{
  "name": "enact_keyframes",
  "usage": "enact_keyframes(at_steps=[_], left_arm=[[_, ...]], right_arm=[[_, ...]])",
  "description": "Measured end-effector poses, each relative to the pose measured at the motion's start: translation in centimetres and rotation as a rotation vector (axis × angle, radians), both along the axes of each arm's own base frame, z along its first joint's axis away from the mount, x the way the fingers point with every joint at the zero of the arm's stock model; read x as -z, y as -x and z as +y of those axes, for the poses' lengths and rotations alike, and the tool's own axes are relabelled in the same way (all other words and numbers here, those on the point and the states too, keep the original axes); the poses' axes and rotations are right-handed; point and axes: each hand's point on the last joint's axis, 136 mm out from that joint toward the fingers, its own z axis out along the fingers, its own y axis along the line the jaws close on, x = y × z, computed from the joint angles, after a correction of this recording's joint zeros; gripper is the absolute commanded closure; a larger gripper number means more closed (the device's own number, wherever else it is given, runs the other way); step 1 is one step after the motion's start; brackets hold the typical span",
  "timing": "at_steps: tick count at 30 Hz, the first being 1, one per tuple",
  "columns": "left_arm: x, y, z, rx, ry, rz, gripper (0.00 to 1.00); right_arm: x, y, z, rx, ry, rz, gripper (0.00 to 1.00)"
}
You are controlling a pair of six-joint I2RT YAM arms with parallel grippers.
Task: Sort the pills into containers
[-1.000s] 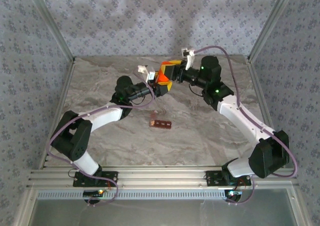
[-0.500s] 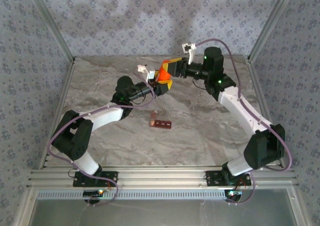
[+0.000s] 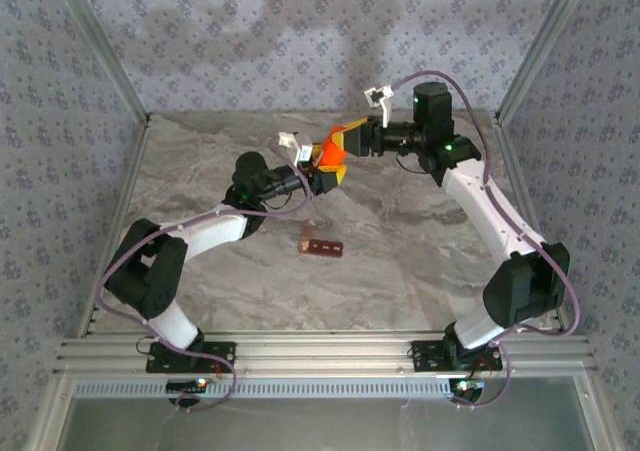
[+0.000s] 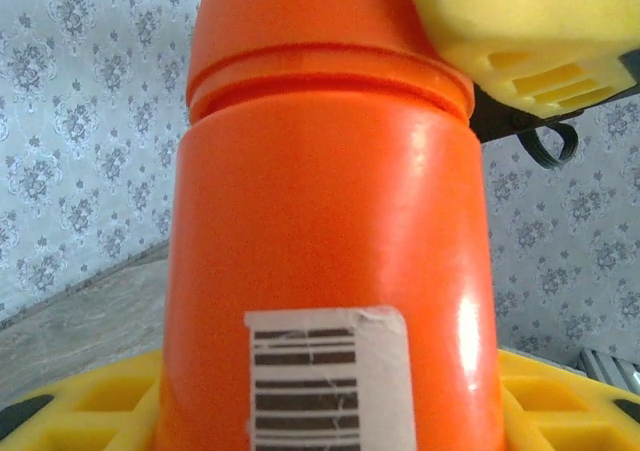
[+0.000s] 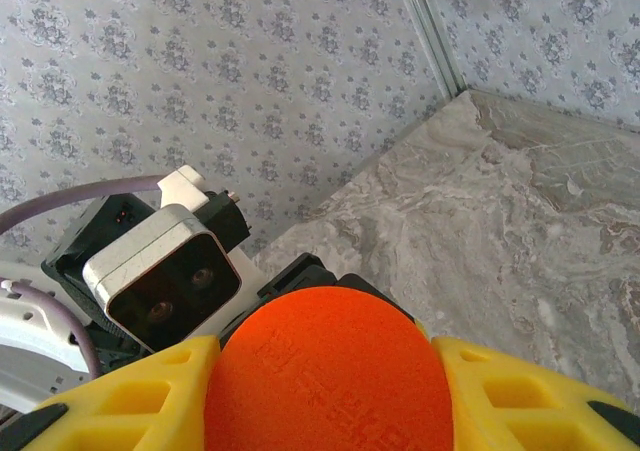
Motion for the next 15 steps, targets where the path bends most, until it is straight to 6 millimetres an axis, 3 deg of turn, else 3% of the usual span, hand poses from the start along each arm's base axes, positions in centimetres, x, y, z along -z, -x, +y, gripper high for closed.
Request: enact_keyframes(at_steps=[5, 9, 15], left_arm=[[-0.1, 0.2, 0.0, 0.010, 0.002, -0.002, 1.00], [-0.1, 0.5, -0.1, 0.029, 0.004, -0.001, 1.00], [0.1, 1.5, -0.6, 0.083, -0.006, -0.001, 1.00]], right_arm=[[-0.2, 0.2, 0.1, 0.014, 0.008, -0.002, 0.54], [-0.4, 0.2, 0.1, 0.022, 0.007, -0.002, 0.35], [-2.2, 0.0, 0.2, 0.028, -0.018, -0.045, 0.32]])
